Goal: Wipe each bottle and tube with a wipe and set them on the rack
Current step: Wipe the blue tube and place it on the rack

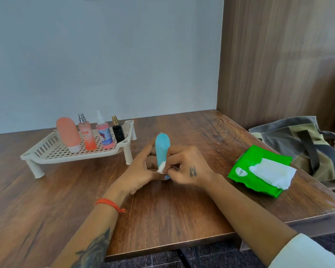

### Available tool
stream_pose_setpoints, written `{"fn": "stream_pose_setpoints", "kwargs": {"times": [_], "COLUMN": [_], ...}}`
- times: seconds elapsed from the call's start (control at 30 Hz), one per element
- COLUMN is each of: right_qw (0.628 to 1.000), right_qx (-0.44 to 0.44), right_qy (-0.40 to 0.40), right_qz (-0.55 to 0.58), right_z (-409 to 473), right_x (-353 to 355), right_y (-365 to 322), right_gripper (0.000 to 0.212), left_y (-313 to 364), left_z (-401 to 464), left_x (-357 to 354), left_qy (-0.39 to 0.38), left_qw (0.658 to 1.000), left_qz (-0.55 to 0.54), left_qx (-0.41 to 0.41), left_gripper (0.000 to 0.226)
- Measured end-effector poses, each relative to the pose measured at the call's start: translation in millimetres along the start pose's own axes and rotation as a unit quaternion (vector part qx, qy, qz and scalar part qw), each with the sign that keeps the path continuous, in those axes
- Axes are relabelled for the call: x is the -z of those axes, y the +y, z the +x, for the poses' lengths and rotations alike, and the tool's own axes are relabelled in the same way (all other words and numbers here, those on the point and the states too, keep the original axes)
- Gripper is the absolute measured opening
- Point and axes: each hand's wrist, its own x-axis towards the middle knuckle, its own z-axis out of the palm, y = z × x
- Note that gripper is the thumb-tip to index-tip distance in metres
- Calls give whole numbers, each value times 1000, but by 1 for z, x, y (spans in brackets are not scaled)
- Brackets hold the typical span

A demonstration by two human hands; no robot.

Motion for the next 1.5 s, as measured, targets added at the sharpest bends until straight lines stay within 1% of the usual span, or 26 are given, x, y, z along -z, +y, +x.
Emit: {"fn": "stream_pose_setpoints", "kwargs": {"times": [0.07,0.13,0.2,0.27,0.3,0.33,0.37,0.43,0.5,0.67,0.8,0.87,0.97,1.03,1.07,1.13,1.17,1.2,1.27,1.3,1.37,1.43,1.5], "right_qw": [1000,997,990,977,972,971,974,982,983,978,975,973,971,966,964,959,957,957,959,962,973,984,989], "right_qx": [-13,-30,-64,-82,-72,-53,-28,21,36,-62,-170,-191,-219,-246,-253,-261,-262,-258,-239,-222,-178,-131,-110], "right_qy": [6,39,106,191,221,233,225,187,172,197,140,125,74,37,29,30,34,40,73,94,120,111,98], "right_qz": [-25,-54,-67,-38,-17,-3,-1,-33,-59,-9,23,46,63,70,77,104,118,127,136,129,92,46,23], "right_z": [0,0,1,3,4,4,4,2,2,5,5,3,2,3,3,4,4,4,4,4,4,3,3], "right_x": [2,1,1,1,2,2,1,-4,-8,-7,-7,-8,-8,-5,-3,1,3,3,3,2,1,-1,-2], "right_y": [1,6,11,12,11,9,7,6,9,11,13,14,13,11,9,6,5,4,3,3,2,3,4], "right_gripper": [18,23,21,20,18,18,19,30,36,32,13,8,7,10,11,7,4,5,7,4,12,17,19], "left_y": [0,0,0,0,0,0,0,0,-1,-2,-4,-5,-4,-3,-2,-1,0,0,2,3,5,5,5], "left_z": [0,0,0,1,1,1,1,0,0,2,2,3,2,2,2,2,2,2,2,2,3,3,3], "left_x": [0,0,0,0,0,0,0,0,0,1,2,2,1,1,1,1,1,2,2,2,2,3,3], "left_qy": [0,4,9,9,6,4,6,8,4,-2,-5,0,16,30,36,46,51,58,81,93,106,108,113], "left_qw": [1000,1000,1000,1000,1000,1000,1000,1000,1000,999,999,1000,1000,999,998,997,996,995,992,990,986,984,982], "left_qz": [4,4,4,2,1,1,1,-1,4,29,39,26,-8,-29,-44,-63,-69,-77,-97,-109,-131,-143,-150], "left_qx": [0,-3,-8,-12,-12,-13,-12,-11,-13,-15,-7,-9,-15,-13,-9,-3,-1,1,3,4,6,7,10], "left_gripper": [100,95,89,88,89,90,90,86,83,87,92,93,91,98,102,101,101,103,109,110,112,117,119]}}
